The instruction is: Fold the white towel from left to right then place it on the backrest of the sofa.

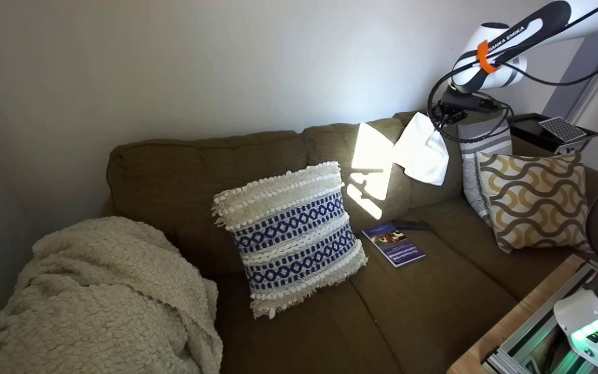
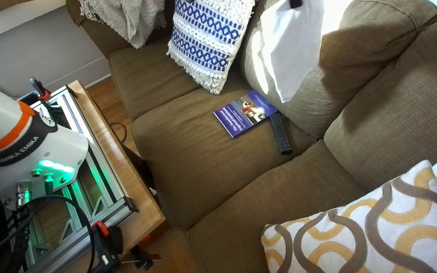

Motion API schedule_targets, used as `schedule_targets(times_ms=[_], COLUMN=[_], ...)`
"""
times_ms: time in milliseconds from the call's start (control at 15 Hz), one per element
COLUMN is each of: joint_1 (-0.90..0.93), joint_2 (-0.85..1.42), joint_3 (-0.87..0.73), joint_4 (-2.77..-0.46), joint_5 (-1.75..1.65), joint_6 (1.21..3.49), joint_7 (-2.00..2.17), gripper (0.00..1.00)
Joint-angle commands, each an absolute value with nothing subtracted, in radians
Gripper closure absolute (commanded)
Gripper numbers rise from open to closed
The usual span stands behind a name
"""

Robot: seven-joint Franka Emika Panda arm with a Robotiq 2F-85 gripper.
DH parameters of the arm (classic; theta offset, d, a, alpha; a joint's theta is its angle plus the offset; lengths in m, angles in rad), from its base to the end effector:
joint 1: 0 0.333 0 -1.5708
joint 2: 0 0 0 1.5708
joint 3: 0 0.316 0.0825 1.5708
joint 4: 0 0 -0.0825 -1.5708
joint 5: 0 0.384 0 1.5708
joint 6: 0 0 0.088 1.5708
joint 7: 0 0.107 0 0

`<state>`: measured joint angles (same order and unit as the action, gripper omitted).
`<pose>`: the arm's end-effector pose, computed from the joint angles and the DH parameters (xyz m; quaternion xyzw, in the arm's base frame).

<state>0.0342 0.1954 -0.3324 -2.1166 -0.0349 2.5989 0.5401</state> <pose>0.5711 -0.1695 0.3570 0.9110 -0.3829 0.1517 0.0239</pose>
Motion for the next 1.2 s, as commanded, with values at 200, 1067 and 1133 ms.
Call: schedule_targets(times_ms=[200,1067,1133], joint_1=[-0.001,0.007,0.012], joint_2=[0.225,0.463,0.484], joint_3=[-0.288,-0.293,-0.302], joint_4=[-1.942,-1.611,-1.590], joint_5=[-0.070,-0.107,-0.122], joint_6=[2.480,2.659,2.689], joint_7=[0.766,0.950,0.949], gripper=[0.98,0.98,0.98])
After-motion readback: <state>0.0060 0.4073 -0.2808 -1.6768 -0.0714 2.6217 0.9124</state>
